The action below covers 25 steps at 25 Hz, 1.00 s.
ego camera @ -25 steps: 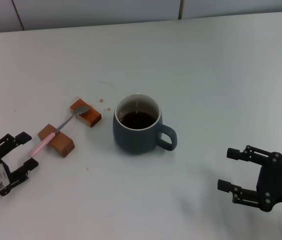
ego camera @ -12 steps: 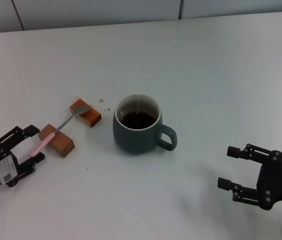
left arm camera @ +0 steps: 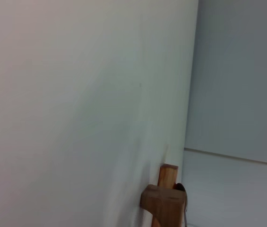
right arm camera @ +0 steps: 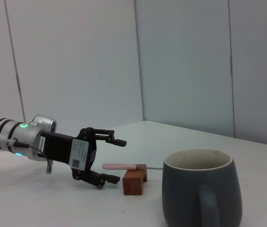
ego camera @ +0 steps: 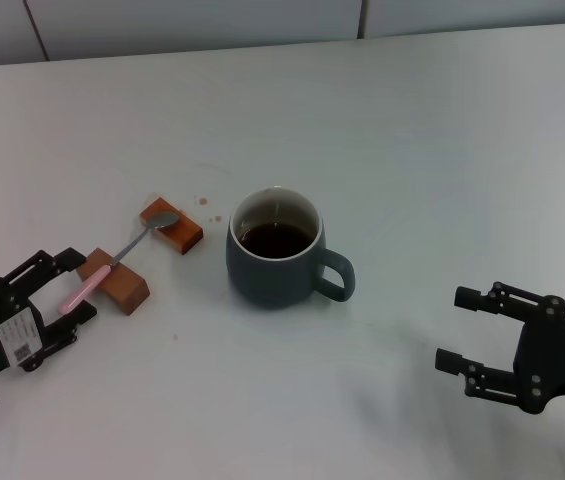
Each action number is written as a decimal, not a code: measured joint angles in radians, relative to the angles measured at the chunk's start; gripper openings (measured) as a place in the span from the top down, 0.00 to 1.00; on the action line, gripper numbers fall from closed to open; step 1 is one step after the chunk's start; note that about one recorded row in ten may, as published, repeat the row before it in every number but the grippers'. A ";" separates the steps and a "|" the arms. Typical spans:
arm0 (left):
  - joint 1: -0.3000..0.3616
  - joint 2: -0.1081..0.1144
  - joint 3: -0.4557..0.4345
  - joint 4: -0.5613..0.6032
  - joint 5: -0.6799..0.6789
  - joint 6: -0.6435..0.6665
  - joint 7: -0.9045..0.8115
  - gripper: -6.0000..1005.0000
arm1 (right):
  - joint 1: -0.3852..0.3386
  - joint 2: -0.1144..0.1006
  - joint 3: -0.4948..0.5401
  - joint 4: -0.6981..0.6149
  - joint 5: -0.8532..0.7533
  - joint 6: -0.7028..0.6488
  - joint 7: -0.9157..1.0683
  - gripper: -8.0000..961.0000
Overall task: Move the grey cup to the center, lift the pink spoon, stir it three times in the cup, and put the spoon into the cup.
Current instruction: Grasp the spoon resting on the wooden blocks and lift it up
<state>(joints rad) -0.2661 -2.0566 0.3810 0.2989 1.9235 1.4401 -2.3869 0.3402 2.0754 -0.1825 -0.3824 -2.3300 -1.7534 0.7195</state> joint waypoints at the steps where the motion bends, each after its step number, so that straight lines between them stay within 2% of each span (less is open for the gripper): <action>1: -0.001 0.000 0.000 -0.001 0.000 0.000 0.001 0.31 | 0.000 0.000 0.000 0.000 0.000 0.000 0.000 0.22; 9: -0.012 -0.001 0.002 -0.021 0.001 -0.016 0.004 0.32 | 0.000 0.000 0.000 0.002 0.000 0.000 0.000 0.22; 14: -0.012 -0.001 0.003 -0.023 0.001 -0.023 0.012 0.52 | 0.000 0.000 0.000 0.002 0.000 0.000 0.000 0.22; 25: -0.023 -0.001 0.002 -0.041 0.000 -0.036 0.048 0.53 | 0.002 0.000 0.000 0.002 0.000 0.000 0.000 0.22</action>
<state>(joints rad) -0.2895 -2.0571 0.3835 0.2583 1.9235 1.4038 -2.3388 0.3420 2.0755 -0.1825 -0.3803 -2.3300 -1.7532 0.7195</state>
